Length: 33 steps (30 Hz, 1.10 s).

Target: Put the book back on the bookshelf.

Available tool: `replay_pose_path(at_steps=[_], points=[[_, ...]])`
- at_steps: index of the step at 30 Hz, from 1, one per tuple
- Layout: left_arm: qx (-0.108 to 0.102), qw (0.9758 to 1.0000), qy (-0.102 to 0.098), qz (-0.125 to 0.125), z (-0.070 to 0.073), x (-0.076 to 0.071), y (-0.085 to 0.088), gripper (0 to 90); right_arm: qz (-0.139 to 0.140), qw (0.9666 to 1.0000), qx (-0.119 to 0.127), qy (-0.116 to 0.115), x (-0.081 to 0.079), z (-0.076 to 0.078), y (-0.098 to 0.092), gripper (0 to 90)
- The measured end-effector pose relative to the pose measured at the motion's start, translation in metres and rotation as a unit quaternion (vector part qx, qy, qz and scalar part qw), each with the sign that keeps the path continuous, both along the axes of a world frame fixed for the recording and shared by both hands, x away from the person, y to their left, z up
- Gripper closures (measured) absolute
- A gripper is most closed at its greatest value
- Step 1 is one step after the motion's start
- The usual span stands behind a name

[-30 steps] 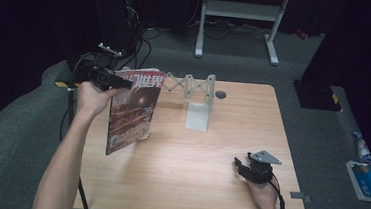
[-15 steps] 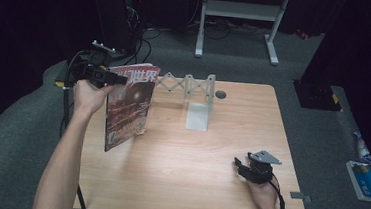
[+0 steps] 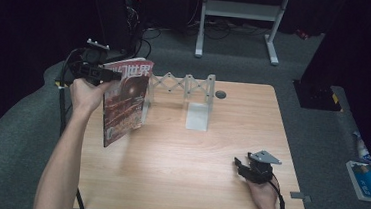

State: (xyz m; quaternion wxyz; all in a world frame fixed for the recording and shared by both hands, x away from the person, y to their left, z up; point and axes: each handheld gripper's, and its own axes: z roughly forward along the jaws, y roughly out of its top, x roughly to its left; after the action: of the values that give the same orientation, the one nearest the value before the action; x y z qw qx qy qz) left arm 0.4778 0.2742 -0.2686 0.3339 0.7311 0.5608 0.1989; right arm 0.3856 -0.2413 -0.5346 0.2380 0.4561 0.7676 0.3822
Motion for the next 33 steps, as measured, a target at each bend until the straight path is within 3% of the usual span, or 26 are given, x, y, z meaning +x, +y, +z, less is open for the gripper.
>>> replay_pose_path(at_steps=[6,14,24,33], points=[[0.002,0.9998,-0.017,0.010,-0.004,0.004,-0.001,83.5,0.000,1.0000,0.000,0.000,0.000,0.000,0.000,39.9],[-0.009,0.9993,-0.026,0.026,-0.011,0.008,0.000,83.5,0.000,1.0000,0.000,0.000,0.000,0.000,0.000,39.9],[-0.013,0.9984,-0.050,0.025,-0.014,0.012,-0.005,83.6,0.000,1.0000,0.000,0.000,0.000,0.000,0.000,39.9],[-0.008,0.9981,-0.054,0.027,-0.021,0.021,-0.011,83.5,0.001,1.0000,0.000,0.000,0.000,0.000,0.000,39.9]])
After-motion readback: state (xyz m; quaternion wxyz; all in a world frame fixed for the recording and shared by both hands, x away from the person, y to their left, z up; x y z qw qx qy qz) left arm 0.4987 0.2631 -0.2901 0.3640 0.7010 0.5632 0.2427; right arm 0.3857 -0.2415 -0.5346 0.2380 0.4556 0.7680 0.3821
